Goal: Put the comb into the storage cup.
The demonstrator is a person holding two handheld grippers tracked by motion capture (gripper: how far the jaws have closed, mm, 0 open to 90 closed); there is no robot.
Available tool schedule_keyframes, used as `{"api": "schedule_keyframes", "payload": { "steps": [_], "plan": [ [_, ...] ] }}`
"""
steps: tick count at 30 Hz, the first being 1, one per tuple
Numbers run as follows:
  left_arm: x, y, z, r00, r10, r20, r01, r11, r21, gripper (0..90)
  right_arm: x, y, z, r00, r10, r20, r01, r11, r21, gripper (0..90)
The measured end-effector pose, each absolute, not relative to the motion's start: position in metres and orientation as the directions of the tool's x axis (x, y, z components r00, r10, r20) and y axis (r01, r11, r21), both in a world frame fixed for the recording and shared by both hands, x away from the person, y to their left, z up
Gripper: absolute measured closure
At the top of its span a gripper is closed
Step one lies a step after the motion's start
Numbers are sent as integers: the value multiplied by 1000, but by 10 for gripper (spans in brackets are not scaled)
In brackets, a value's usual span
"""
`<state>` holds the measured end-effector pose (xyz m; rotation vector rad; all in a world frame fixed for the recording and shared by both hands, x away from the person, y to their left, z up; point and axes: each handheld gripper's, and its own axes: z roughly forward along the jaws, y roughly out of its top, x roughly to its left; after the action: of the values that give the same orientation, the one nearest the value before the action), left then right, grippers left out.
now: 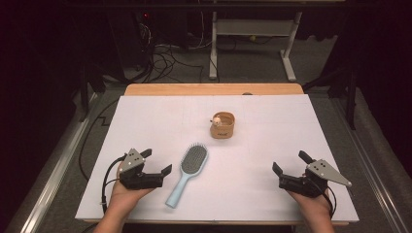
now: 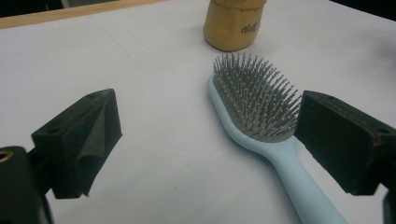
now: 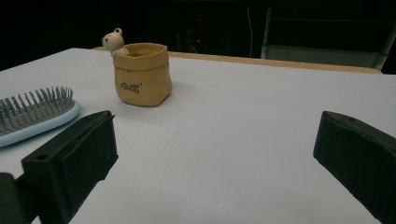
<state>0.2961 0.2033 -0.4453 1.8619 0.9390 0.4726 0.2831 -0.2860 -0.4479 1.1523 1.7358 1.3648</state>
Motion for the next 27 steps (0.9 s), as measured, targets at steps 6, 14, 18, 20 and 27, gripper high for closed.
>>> {"api": "schedule_keyframes", "payload": {
  "steps": [6, 14, 18, 20, 27],
  "plan": [
    [299, 182, -448, 643, 764, -54, 448, -318, 836, 7, 283, -286, -448, -408, 912, 39, 249, 70, 966, 2],
    [303, 164, -449, 650, 758, -46, 478, -362, 800, 6, 283, -286, -448, -412, 910, 39, 246, 70, 967, 2],
    [306, 156, -449, 649, 759, -55, 504, -374, 779, 6, 283, -286, -447, -411, 911, 41, 247, 68, 967, 2],
    [308, 152, -448, 650, 758, -55, 516, -387, 765, 6, 283, -286, -447, -411, 911, 40, 245, 68, 967, 2],
    [317, 132, -446, 654, 756, -39, 548, -437, 713, 6, 282, -286, -447, -408, 912, 41, 243, 65, 968, 2]
  ]
}}
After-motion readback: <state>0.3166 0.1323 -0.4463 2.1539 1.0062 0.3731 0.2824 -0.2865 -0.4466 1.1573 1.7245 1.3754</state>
